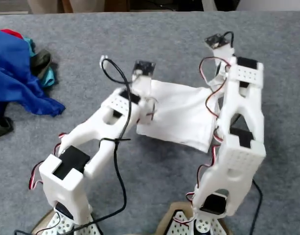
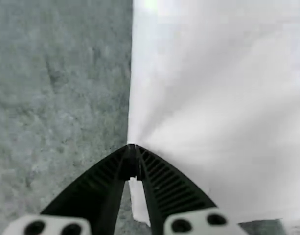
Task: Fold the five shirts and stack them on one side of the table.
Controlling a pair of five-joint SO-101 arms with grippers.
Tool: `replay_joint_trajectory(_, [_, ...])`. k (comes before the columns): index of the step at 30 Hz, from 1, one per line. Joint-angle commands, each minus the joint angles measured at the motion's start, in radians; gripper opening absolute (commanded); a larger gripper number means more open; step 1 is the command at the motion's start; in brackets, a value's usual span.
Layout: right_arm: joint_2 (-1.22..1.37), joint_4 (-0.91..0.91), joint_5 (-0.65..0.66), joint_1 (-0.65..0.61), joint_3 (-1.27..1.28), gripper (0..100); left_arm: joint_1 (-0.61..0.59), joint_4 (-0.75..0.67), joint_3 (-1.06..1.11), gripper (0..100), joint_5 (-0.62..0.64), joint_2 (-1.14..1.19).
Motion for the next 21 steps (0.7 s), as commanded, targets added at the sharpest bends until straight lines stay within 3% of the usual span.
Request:
replay_joint_trajectory(1, [-0.17, 0.058, -0.012, -0.012, -0.018, 0.5, -0.02, 0.035, -0.192, 2, -0.005, -0.061])
replay_joint_trajectory(9, [-0.455, 0.069, -0.071, -0.031, 0.361, 0.5, -0.044, -0.106, -0.393, 2, -0.003, 0.202])
replay_joint_trajectory(16, [-0.765, -0.178, -0.176, -0.079, 0.871, 0.5, -0.06, 0.06, -0.68, 2, 0.0, 0.467])
replay_joint_trajectory(21, [-0.782, -0.341, -0.167, -0.065, 1.055, 0.5, -0.087, 0.072, -0.819, 2, -0.003, 0.593])
